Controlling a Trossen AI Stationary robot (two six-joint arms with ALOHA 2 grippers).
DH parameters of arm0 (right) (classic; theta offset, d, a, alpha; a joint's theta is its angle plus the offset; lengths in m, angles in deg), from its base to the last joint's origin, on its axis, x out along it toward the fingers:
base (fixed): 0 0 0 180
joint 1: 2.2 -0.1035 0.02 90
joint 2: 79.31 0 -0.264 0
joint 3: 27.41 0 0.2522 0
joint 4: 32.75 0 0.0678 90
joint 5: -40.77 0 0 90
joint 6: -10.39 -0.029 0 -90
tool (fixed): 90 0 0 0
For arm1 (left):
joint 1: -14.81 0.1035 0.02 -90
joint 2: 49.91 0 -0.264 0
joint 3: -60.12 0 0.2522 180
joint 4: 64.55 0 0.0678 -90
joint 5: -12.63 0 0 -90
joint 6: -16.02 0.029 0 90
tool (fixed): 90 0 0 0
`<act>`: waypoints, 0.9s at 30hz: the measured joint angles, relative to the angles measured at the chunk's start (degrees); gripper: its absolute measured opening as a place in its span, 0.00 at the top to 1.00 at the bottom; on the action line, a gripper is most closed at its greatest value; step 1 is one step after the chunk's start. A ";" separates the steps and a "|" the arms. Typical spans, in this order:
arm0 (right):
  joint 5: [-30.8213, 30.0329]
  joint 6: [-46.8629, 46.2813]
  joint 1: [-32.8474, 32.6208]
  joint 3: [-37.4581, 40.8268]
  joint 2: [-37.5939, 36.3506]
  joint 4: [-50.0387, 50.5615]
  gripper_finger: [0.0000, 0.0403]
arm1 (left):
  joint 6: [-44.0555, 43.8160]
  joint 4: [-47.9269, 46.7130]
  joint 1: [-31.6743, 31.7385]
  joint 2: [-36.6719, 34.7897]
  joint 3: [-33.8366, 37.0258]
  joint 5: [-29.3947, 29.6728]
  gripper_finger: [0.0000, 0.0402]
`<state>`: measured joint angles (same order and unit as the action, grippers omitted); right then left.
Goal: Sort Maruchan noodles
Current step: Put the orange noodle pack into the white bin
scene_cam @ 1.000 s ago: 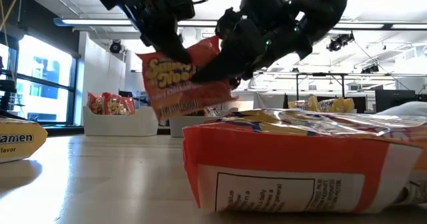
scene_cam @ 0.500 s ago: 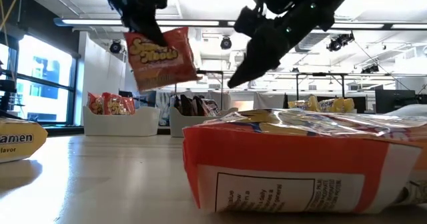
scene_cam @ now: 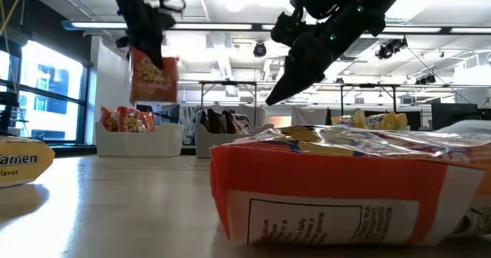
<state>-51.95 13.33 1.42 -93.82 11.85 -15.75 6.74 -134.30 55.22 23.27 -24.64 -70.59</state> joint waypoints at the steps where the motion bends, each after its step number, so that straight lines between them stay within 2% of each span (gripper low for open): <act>1: 0.02 -0.12 0.00 0.00 0.00 -0.02 0.98 | 0.60 0.02 1.82 1.02 0.01 0.01 0.88; 7: 0.17 -0.13 0.00 0.00 0.02 0.00 0.97 | 2.79 2.59 10.00 7.89 0.02 -0.03 0.88; 12: 0.17 -0.12 0.00 0.00 0.02 0.37 0.97 | 3.38 8.35 13.19 11.84 0.03 -4.01 0.88; 16: 0.15 -0.12 0.00 0.00 0.04 0.87 0.97 | 3.59 10.29 14.42 13.68 0.02 -6.03 0.88; 23: 0.15 -0.16 -0.02 0.73 0.04 1.24 0.97 | 3.54 13.38 14.78 14.89 1.52 -5.66 0.88; 27: 0.14 -1.31 -0.02 1.77 0.09 1.30 0.97 | 2.42 12.08 14.75 15.11 2.03 -5.04 0.88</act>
<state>-51.81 12.02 1.40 -92.04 11.94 -14.45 9.17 -122.22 69.97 38.38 -22.61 -75.63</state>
